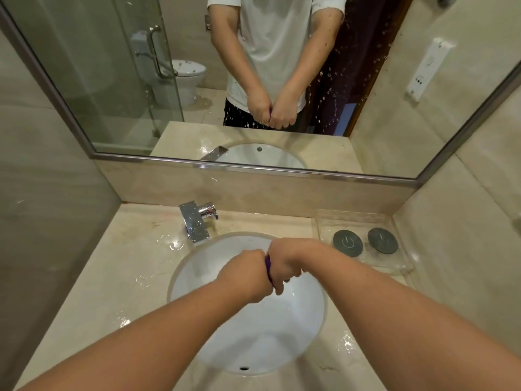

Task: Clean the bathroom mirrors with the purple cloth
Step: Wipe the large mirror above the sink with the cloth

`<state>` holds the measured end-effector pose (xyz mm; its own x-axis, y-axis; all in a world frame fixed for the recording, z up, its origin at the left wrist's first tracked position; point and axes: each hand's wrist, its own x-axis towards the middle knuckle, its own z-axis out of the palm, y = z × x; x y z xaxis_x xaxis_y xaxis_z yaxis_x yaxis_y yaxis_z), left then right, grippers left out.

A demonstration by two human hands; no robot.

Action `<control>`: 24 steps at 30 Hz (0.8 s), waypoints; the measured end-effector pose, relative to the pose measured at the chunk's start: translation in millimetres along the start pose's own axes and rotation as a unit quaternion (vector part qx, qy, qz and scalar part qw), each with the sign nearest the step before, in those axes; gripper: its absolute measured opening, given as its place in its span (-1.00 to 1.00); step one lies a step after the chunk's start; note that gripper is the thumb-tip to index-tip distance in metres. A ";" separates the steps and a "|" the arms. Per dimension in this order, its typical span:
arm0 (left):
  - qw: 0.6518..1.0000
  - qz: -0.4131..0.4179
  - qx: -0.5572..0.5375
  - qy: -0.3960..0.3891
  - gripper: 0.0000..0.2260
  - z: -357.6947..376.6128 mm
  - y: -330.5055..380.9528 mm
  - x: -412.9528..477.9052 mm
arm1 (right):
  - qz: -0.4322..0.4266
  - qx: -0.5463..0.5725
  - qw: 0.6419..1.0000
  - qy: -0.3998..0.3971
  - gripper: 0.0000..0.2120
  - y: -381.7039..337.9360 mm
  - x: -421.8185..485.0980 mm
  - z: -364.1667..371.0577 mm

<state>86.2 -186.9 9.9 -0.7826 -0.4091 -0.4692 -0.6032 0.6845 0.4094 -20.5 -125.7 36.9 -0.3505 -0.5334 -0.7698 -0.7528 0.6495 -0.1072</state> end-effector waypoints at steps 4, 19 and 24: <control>0.943 -0.115 -0.262 -0.171 -0.91 -32.0 -19.9 11.6 | -0.162 0.009 0.952 0.260 -0.17 4.1 -0.6 19.3; 0.975 0.012 0.198 -0.104 -0.89 -43.9 -13.7 13.4 | -0.040 -0.068 0.979 0.188 -0.91 -27.2 14.7 10.9; 0.989 0.046 0.133 -0.042 -0.88 -42.4 -32.8 21.2 | -0.008 -0.027 0.987 0.160 -0.94 -34.6 23.5 9.5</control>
<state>82.8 -243.6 19.7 -0.8100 -0.2939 -0.5075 -0.4599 0.8552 0.2389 2.6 -155.6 16.6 -0.4897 -0.6924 -0.5300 -0.7854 0.6142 -0.0766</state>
